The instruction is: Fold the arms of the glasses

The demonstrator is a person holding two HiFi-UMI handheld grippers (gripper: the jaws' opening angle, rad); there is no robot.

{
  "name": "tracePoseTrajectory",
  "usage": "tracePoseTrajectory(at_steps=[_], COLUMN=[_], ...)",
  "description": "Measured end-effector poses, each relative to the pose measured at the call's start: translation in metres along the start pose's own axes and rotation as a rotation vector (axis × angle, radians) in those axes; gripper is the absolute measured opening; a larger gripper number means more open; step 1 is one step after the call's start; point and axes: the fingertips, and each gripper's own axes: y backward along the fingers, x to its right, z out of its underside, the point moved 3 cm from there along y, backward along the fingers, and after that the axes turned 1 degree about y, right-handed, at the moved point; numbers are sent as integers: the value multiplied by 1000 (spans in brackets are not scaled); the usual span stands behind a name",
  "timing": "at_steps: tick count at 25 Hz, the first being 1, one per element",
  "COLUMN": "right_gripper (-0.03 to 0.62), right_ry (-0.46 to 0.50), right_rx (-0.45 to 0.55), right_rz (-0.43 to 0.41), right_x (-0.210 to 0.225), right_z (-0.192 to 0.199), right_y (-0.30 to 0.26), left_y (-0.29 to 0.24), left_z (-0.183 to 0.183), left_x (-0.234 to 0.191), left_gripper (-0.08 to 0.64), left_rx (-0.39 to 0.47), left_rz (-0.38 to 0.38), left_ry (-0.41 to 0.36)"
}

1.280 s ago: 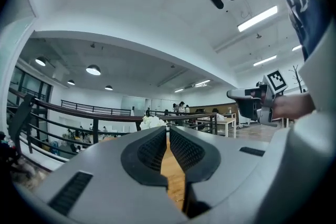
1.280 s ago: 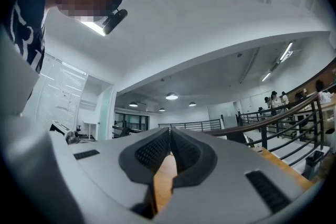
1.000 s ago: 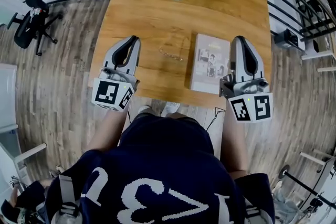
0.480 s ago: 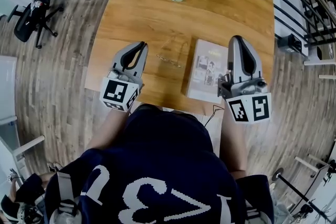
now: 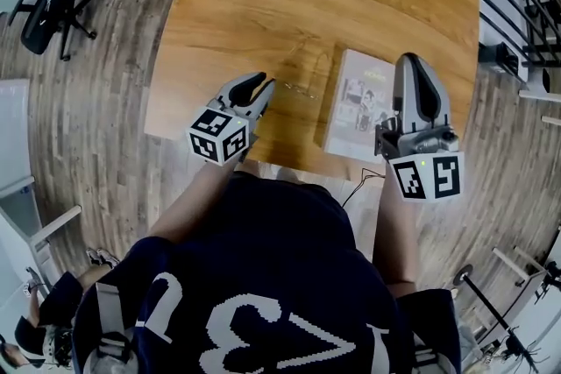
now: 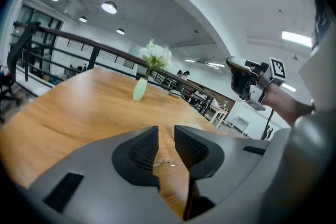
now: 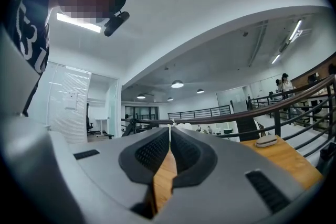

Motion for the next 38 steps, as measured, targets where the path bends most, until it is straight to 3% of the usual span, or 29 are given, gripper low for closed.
tracePoseTrajectory(at_steps=[9,14,16,22,29,31,38], right_gripper=[29,29,29,29,29,29,29], right_ry=[-20,-43,-51,-69,-77,-78,-75], right_rx=[-33,-52,-64,-87,-100,-103,-112], right_rz=[-27,-35,-34,-30,-31,-32,-43], right_x=[-6,-4,-3,3,6,6,5], right_z=[23,35,41,53,59,60,65], right_y=[-18,-21,-20,-17,-12,-11,-10], left_y=[-29,-47,-52,-66,-71,-70,-65], left_z=[65,81,86,96,100,99,91], left_x=[-4,-6,-6,-5,-7,-7,-4], left_gripper=[87,95,104,106,78,31,21], left_rx=[-108,-55,-40,-27,17,40,95], left_rz=[126,160,168,157,128,131,180], left_ry=[490,846,949,1070,1145,1156,1158])
